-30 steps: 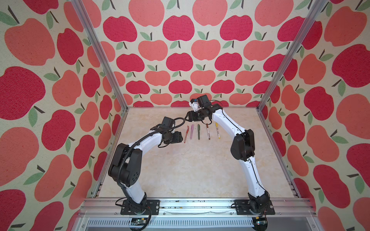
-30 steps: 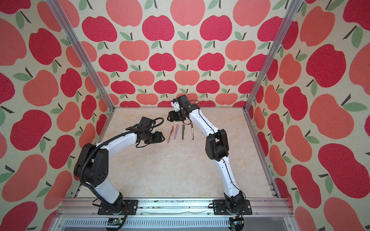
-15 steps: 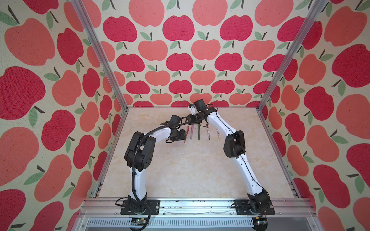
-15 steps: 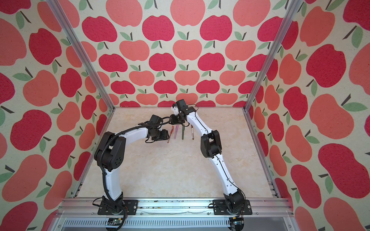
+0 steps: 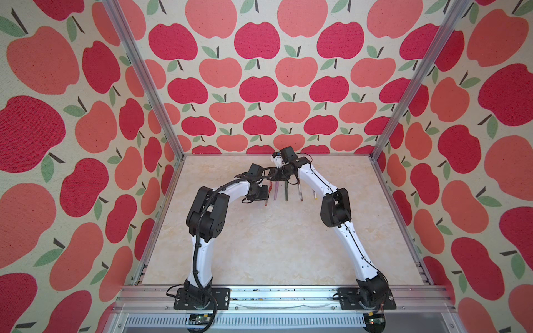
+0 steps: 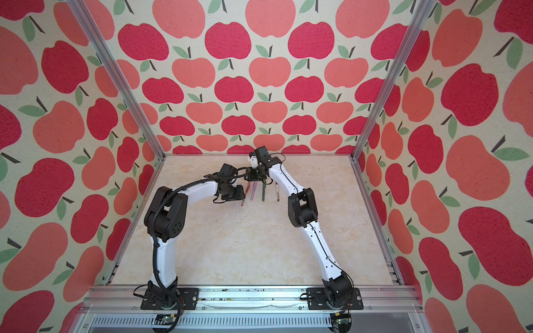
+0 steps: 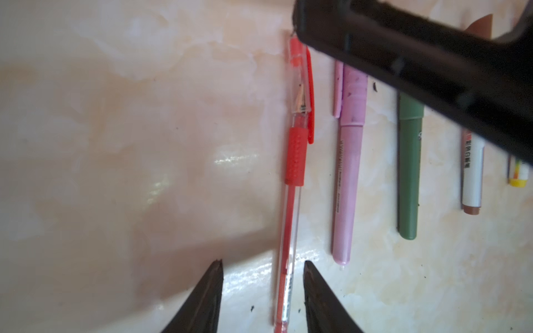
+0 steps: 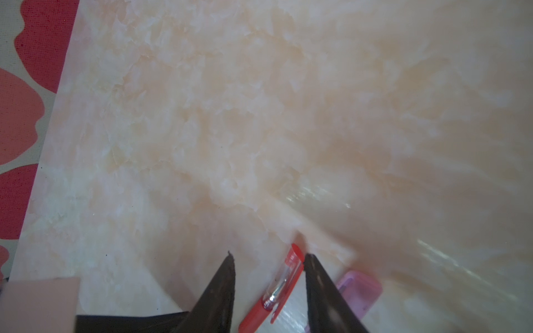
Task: Insert the pens into the pen caps
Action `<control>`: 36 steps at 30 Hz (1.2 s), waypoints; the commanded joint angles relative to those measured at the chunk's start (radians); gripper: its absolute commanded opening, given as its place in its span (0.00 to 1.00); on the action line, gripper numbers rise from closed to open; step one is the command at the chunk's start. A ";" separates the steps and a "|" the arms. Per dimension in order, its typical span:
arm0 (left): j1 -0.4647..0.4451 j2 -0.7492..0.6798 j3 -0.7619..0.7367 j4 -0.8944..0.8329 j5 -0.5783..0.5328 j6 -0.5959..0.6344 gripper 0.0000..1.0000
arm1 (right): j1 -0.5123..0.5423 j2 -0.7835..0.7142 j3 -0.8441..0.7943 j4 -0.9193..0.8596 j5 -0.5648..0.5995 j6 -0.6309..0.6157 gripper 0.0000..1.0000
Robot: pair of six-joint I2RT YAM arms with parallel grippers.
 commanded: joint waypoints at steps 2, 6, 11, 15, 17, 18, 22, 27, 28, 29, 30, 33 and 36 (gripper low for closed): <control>-0.005 0.035 0.032 -0.030 0.005 0.016 0.45 | -0.007 0.034 0.035 0.009 -0.010 0.010 0.40; -0.006 0.043 0.037 -0.025 0.014 0.011 0.43 | -0.008 0.050 0.046 0.011 -0.003 0.015 0.38; -0.005 0.057 0.043 -0.023 0.022 0.010 0.41 | -0.007 0.072 0.060 0.009 0.001 0.024 0.35; -0.006 0.067 0.049 -0.028 0.026 0.011 0.40 | -0.006 0.083 0.061 -0.001 0.017 0.030 0.32; -0.006 0.073 0.054 -0.033 0.030 0.010 0.40 | -0.005 0.086 0.061 -0.005 0.022 0.029 0.30; -0.007 0.076 0.057 -0.035 0.030 0.010 0.40 | -0.005 0.089 0.065 -0.008 0.024 0.030 0.29; -0.009 0.084 0.058 -0.035 0.033 0.008 0.37 | -0.004 0.094 0.070 -0.021 0.030 0.024 0.27; -0.013 0.096 0.063 -0.037 0.037 0.003 0.33 | 0.000 0.097 0.070 -0.041 0.043 0.007 0.25; -0.013 0.099 0.063 -0.037 0.039 0.001 0.32 | 0.000 0.097 0.071 -0.046 0.045 0.005 0.25; -0.014 0.101 0.065 -0.037 0.041 0.001 0.31 | 0.003 0.097 0.069 -0.051 0.050 0.001 0.24; -0.015 0.104 0.067 -0.037 0.041 0.000 0.30 | 0.002 0.097 0.069 -0.057 0.054 -0.004 0.24; -0.016 0.110 0.070 -0.036 0.044 -0.006 0.28 | 0.006 0.097 0.066 -0.074 0.065 -0.017 0.24; -0.016 0.118 0.074 -0.035 0.044 -0.009 0.27 | 0.008 0.093 0.058 -0.088 0.075 -0.029 0.23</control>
